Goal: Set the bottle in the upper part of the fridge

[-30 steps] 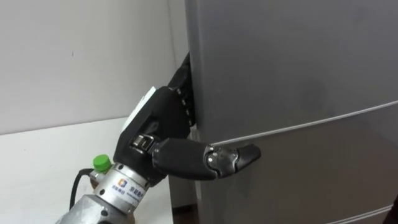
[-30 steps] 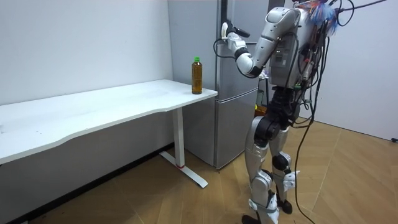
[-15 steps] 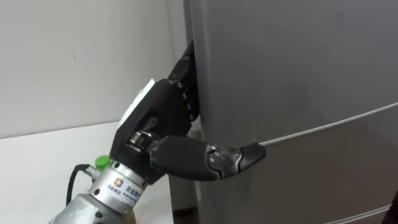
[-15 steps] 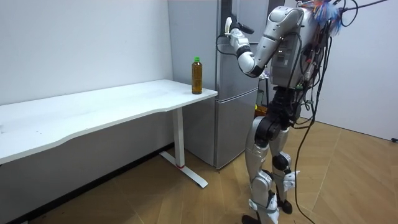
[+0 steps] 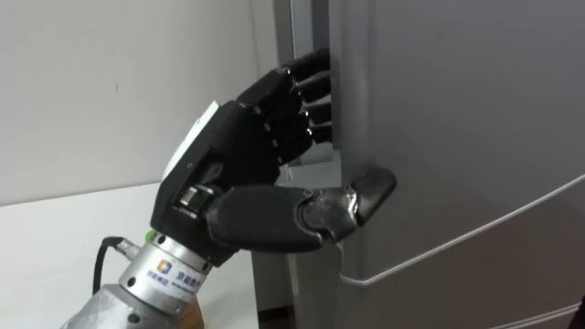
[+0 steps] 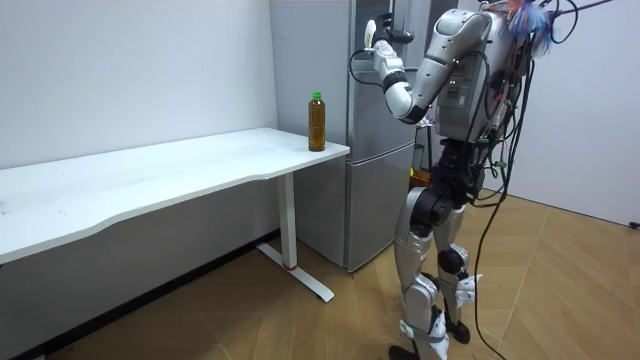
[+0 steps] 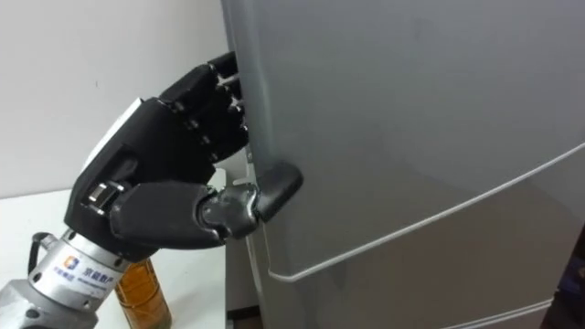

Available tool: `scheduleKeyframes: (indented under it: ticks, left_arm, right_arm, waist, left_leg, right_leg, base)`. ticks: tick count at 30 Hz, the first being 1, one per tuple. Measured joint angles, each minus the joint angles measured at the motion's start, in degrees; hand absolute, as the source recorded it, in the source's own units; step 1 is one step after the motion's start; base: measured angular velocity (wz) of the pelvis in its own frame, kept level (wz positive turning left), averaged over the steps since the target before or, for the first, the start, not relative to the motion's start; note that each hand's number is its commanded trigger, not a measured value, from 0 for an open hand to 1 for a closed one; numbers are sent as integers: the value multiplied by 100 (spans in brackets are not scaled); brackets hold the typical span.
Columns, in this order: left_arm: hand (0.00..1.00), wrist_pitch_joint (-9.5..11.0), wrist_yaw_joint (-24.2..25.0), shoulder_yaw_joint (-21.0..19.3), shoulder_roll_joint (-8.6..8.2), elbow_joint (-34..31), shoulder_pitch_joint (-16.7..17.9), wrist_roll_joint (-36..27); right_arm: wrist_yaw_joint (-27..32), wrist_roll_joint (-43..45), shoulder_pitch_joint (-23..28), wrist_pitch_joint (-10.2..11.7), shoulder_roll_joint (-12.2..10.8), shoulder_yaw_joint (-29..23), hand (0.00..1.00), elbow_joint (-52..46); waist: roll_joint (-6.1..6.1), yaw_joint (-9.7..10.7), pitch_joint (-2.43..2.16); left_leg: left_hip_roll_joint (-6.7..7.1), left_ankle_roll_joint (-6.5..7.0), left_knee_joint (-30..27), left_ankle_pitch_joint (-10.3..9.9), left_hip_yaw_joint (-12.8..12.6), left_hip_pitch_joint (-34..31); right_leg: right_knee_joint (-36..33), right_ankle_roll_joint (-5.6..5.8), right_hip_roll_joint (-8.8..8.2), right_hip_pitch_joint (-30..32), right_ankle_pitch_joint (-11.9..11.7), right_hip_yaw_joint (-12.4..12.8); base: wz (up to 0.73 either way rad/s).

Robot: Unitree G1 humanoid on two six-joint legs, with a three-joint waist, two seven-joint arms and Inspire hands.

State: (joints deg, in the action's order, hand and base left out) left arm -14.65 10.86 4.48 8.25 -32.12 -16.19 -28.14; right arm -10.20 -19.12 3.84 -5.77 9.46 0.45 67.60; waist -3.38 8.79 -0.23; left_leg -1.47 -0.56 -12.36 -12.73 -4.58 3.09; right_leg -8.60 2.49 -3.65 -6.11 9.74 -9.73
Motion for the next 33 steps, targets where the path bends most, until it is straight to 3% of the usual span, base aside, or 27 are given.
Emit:
scheduleKeyframes:
  ticks: [5, 8, 18, 25, 33]
  left_arm:
    - [5, 41, 194, 27, 12, 0, 1, -10]
    - [5, 91, 248, 27, 15, 0, 20, -55]
    - [0, 168, 421, 23, 9, 0, 56, -53]
    - [0, 169, 445, 28, 7, 0, 72, -55]
    - [0, 185, 560, 83, -106, 3, 178, -165]
  right_arm:
    - [0, 0, 0, 0, 2, 0, 0, 4]
    - [0, 18, -7, 0, 5, 0, 0, 3]
    - [-5, 12, -44, 18, 4, 0, 0, 157]
    - [2, 8, -43, 38, 3, 1, 0, 157]
    - [2, -89, -41, 27, 3, 2, 0, 158]
  waist:
    - [8, -3, 20]
    - [13, -6, 48]
    - [-26, -23, 22]
    - [-5, -24, 60]
    - [-16, -23, 57]
  left_leg:
    - [0, 0, 0, 0, -2, 0]
    - [2, 0, 0, 0, -1, -20]
    - [5, 1, -3, 0, -5, -37]
    - [3, 1, -1, 0, -10, -49]
    - [2, 2, 32, -1, -13, -56]
  right_leg:
    - [0, 0, 0, 0, 0, 5]
    - [15, 3, -1, 7, 3, 3]
    - [60, 3, -2, 0, 3, -10]
    - [48, 2, -4, 5, 2, -18]
    - [55, 3, -5, 11, 2, -45]
  base:
    - [0]
    - [0]
    - [0]
    - [0]
    - [0]
